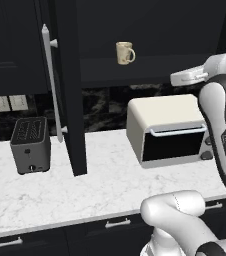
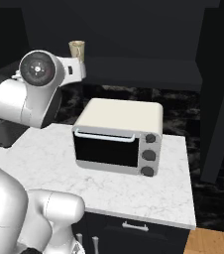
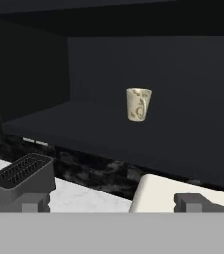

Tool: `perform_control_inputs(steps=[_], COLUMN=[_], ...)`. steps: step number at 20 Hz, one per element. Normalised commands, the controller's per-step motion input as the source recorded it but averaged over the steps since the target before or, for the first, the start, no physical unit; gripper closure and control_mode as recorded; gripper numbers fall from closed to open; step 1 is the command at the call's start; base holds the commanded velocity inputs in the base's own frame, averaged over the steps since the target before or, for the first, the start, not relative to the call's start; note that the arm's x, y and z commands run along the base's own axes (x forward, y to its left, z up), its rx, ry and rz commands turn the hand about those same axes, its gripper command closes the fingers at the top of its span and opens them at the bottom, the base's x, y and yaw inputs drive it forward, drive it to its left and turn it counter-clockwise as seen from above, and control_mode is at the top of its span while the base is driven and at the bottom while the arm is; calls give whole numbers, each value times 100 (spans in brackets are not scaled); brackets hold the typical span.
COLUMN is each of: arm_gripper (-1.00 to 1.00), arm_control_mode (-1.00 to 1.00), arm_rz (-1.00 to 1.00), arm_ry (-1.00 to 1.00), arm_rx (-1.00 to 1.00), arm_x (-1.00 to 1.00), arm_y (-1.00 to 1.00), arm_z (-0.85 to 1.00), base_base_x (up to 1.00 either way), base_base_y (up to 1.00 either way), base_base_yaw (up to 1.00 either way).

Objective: Gather all objects into one cabinet and sort the glasses and bowls to opposite sides.

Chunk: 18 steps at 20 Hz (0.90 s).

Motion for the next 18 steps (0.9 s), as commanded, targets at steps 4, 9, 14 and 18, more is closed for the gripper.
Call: perform_control_inputs(steps=[4, 9, 14, 18], arm_gripper=[-100, -100, -100, -100], arm_control_mode=[-100, -100, -100, -100], arm_rz=[4, 3, 0, 2], arm_ry=[0, 0, 0, 0], arm_rx=[0, 0, 0, 1], arm_x=[59, 64, 65, 48], arm_y=[0, 0, 2, -9], arm_z=[0, 7, 3, 1], base_base_x=[0, 0, 0, 0], base_base_y=[0, 0, 0, 0], base_base_yaw=[0, 0, 0, 0])
